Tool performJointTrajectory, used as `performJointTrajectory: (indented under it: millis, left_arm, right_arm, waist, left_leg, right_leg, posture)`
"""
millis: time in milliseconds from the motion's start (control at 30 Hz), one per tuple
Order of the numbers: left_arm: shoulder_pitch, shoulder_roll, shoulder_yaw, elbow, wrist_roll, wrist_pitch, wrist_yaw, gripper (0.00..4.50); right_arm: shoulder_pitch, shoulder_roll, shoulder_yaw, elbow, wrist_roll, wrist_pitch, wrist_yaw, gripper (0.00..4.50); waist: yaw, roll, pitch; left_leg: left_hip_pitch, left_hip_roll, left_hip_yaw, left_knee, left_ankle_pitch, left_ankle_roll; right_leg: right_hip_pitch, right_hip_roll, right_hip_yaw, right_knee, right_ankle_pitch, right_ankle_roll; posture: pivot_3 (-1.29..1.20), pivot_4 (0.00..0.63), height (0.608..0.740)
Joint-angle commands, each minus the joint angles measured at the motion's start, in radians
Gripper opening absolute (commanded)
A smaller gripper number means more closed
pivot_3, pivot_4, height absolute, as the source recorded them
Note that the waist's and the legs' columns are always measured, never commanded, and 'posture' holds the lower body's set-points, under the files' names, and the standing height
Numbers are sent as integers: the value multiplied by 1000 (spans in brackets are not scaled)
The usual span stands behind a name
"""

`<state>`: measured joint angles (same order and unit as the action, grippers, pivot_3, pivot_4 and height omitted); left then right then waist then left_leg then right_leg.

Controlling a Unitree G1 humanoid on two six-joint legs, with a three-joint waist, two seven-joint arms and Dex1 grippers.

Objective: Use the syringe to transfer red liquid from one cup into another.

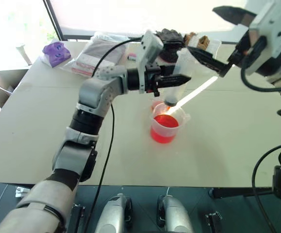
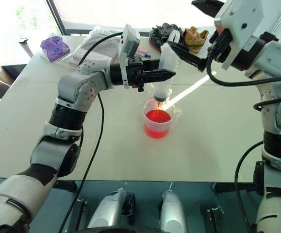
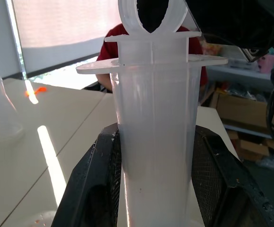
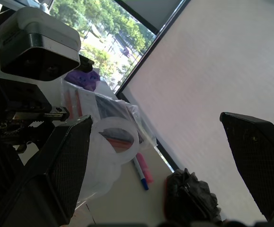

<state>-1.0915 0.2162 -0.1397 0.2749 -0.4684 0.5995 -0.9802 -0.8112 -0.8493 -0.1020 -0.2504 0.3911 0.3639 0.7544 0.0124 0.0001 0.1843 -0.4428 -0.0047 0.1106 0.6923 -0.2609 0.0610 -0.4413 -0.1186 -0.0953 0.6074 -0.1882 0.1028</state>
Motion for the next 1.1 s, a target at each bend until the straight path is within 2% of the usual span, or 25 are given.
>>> performJointTrajectory:
  millis: [33,500,1100]
  left_arm:
    - [-8,-3,9,-60,-10,-12,-16,1546]
    - [-17,0,32,-4,3,-12,14,1546]
    - [28,-10,-7,-76,5,-2,-2,1546]
  right_arm:
    - [-10,-5,-24,-3,-22,-15,-4,4500]
    - [26,-55,-124,12,19,14,23,4500]
    - [51,27,-46,22,-26,-40,20,4500]
  waist:
    - [0,0,0]
    - [-1,0,0]
    - [-1,0,0]
  left_leg:
    - [0,0,0,1,0,0]
    - [-1,0,-1,6,-2,3]
    - [-1,0,-1,6,-2,3]
  right_leg:
    - [0,0,0,1,0,0]
    - [0,-1,0,4,0,0]
    - [0,-1,0,5,0,0]
  posture:
    - [0,150,740]
    - [0,150,740]
    - [0,150,740]
